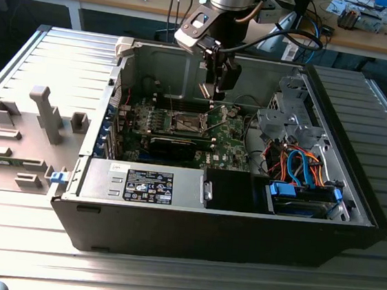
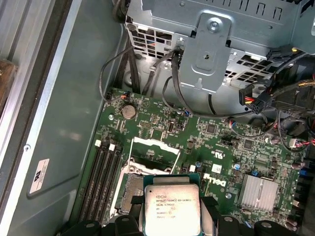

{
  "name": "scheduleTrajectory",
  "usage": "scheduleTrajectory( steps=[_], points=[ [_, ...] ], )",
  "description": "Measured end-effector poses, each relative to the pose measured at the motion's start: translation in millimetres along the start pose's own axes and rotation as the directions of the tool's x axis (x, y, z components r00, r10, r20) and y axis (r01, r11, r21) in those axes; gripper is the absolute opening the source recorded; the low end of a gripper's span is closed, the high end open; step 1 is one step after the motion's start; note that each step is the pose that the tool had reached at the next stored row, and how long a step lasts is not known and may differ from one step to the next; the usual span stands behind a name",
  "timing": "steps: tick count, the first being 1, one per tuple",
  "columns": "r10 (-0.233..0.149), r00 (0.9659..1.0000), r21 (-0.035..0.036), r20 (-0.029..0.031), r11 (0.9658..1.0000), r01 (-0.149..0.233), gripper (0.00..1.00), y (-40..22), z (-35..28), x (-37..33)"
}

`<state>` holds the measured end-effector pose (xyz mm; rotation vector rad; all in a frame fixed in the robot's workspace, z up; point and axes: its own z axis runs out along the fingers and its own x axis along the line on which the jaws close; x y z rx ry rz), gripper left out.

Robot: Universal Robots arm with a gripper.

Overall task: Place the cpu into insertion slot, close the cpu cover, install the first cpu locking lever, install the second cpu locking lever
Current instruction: 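Place the cpu into insertion slot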

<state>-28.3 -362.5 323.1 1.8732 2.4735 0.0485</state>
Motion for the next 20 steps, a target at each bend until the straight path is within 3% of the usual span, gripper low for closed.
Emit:
scheduleTrajectory(
  steps=[20],
  points=[
    [0.057, 0.9984, 0.0009, 0.0037, 0.9984, -0.057, 0.55, 0.0, 0.1, 0.0]
  ],
)
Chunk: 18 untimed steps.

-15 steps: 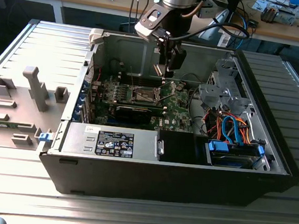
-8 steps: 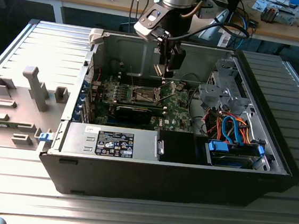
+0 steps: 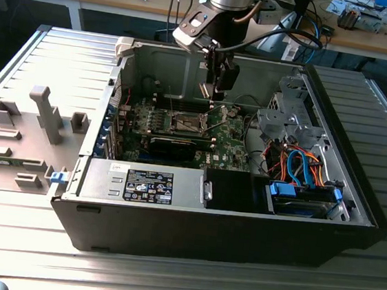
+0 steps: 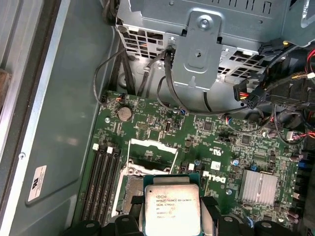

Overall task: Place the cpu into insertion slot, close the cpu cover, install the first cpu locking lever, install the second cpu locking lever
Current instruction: 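Place the cpu into insertion slot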

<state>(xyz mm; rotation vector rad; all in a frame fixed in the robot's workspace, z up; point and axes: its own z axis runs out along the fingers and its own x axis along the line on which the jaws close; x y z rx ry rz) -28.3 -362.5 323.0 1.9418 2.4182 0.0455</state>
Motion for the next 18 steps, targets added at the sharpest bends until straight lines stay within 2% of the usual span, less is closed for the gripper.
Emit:
scheduleTrajectory(
  steps=[18],
  points=[
    [0.031, 0.9995, 0.0004, 0.0015, 0.9995, -0.031, 0.55, 0.0, 0.1, 0.0]
  ],
)
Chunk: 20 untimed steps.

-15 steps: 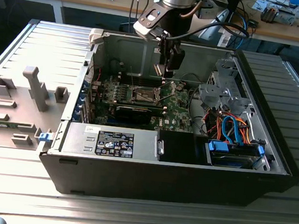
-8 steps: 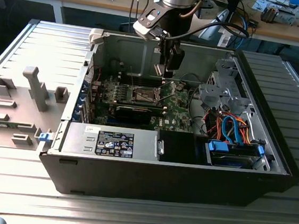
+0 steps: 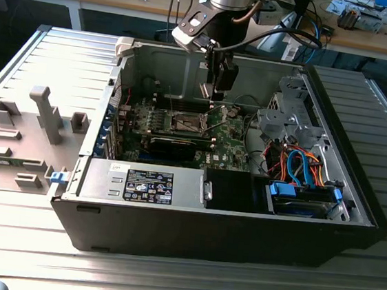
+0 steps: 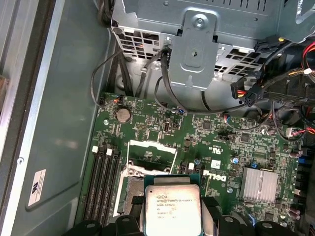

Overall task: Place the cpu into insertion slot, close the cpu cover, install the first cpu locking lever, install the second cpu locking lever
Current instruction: 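Place the cpu into insertion slot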

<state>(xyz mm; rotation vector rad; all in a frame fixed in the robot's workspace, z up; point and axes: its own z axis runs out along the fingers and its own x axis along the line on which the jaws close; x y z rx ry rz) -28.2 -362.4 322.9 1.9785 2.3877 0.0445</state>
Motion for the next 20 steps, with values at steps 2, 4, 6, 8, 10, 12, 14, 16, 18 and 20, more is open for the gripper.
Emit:
scheduleTrajectory(
  steps=[2, 4, 6, 8, 10, 12, 14, 16, 18, 20],
  points=[
    [0.006, 1.0000, 0.0000, 0.0003, 1.0000, -0.006, 0.55, 0.0, 0.1, 0.0],
    [0.018, 0.9998, 0.0002, 0.0009, 0.9998, -0.018, 0.55, 0.0, 0.2, 0.0],
    [0.025, 0.9997, 0.0003, 0.0012, 0.9997, -0.025, 0.55, 0.0, 0.2, 0.0],
    [0.031, 0.9995, 0.0003, 0.0014, 0.9995, -0.031, 0.55, 0.0, 0.3, 0.0],
    [0.034, 0.9994, 0.0003, 0.0016, 0.9994, -0.034, 0.55, 0.0, 0.3, 0.0],
    [0.039, 0.9993, 0.0005, 0.0018, 0.9993, -0.039, 0.55, 0.0, 0.2, 0.0],
    [0.045, 0.9990, 0.0005, 0.0021, 0.9990, -0.045, 0.55, 0.0, 0.3, 0.0],
    [0.050, 0.9987, 0.0006, 0.0024, 0.9987, -0.050, 0.55, 0.0, 0.3, 0.0],
    [0.056, 0.9984, 0.0006, 0.0027, 0.9985, -0.056, 0.55, 0.0, 0.3, 0.0],
    [0.059, 0.9983, 0.0006, 0.0028, 0.9983, -0.059, 0.55, 0.0, 0.3, 0.0]
  ],
)
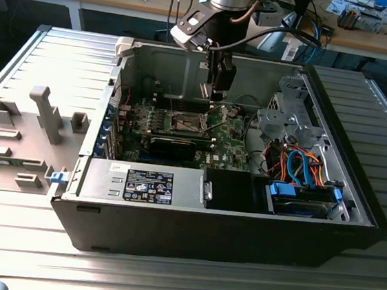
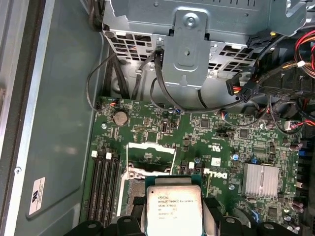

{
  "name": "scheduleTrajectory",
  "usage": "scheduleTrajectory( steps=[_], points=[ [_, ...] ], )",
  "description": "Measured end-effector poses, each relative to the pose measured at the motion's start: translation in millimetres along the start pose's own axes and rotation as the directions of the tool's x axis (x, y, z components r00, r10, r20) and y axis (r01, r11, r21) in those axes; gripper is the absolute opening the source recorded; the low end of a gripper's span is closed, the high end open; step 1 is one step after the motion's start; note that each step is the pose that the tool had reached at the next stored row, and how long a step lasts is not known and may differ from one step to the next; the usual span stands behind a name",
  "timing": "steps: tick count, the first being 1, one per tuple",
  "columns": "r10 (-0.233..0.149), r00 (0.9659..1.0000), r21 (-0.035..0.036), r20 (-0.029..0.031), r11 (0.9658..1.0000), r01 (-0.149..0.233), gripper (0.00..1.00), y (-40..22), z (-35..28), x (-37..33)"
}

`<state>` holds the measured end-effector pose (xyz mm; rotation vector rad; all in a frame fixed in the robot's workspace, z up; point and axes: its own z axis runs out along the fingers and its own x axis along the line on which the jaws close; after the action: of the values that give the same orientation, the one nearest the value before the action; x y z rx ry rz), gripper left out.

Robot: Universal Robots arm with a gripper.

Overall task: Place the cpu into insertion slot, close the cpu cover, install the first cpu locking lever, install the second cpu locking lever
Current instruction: 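Place the cpu into insertion slot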

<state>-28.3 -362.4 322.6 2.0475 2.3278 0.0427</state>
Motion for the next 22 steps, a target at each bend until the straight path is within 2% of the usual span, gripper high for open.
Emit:
scheduleTrajectory(
  steps=[11, 22],
  points=[
    [0.019, 0.9998, 0.0003, 0.0009, 0.9998, -0.019, 0.55, 0.0, 0.2, 0.0],
    [0.066, 0.9978, 0.0007, 0.0032, 0.9978, -0.066, 0.55, 0.0, 0.3, 0.0]
  ],
)
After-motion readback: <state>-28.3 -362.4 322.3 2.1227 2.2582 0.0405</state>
